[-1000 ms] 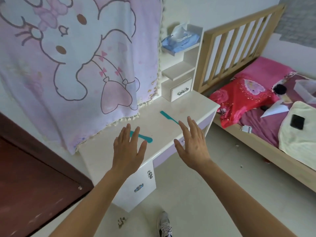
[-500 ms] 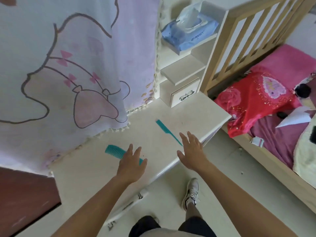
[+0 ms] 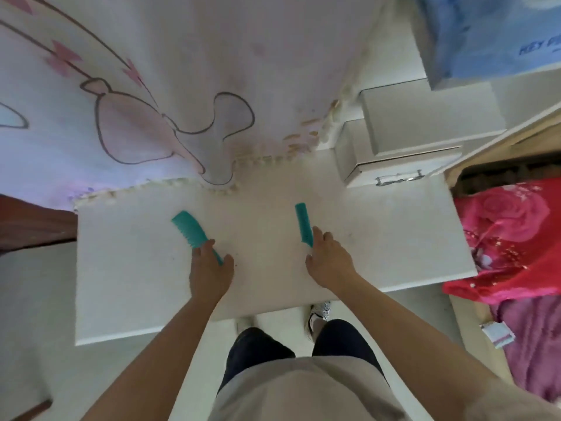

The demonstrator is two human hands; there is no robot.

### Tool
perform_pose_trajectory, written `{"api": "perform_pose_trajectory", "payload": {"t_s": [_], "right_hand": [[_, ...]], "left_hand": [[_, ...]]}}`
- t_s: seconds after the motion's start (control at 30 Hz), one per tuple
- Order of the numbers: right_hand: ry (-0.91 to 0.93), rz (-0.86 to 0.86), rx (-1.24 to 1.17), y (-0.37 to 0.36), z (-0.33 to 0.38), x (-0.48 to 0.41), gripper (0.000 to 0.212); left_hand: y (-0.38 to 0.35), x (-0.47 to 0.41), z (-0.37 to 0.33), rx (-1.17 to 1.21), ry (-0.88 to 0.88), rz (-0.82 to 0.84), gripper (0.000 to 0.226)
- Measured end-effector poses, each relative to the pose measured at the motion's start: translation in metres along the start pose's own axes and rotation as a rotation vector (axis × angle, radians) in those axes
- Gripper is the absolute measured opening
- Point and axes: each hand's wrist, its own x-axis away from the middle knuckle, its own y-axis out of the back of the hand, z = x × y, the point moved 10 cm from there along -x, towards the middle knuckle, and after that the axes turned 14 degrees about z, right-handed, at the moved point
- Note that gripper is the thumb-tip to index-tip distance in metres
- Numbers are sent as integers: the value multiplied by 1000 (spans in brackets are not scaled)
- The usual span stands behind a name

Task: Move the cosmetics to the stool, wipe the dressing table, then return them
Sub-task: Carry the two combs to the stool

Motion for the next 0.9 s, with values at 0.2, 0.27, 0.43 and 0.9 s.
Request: {"api": "perform_pose_trajectory", "payload": {"t_s": [0.2,0.27,0.43,0.9], "right_hand": [[39,-31,-24,-9,9,-22,64],[44,-38,-56,-11,16,-25,61],[13,-10,-76,-16,24,-26,47],[145,-49,24,44,75,2,28]], "left_hand": [[-10,-8,16,18,129,-99,54],[-9,-12,19,36,139,-113,55],[-7,-15,28,60,172,-64,60],[74,13,40,110,9,-188,11]]}}
